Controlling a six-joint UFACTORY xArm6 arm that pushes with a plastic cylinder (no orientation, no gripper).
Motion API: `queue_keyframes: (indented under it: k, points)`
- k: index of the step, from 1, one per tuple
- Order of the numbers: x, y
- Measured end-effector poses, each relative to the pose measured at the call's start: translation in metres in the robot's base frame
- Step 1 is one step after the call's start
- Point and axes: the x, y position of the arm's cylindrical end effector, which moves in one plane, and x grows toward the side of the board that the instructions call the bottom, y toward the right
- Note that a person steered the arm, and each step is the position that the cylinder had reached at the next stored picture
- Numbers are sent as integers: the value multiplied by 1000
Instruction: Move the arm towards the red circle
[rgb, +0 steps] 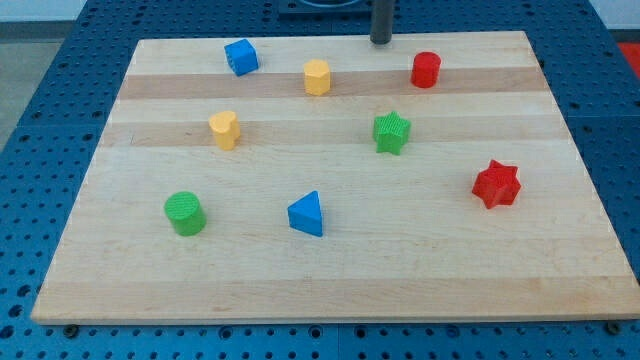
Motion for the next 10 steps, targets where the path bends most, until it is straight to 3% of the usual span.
queue_keyframes:
  k: [3, 8, 10]
  points:
    - [55, 29]
    - [85, 16]
    - [56, 21]
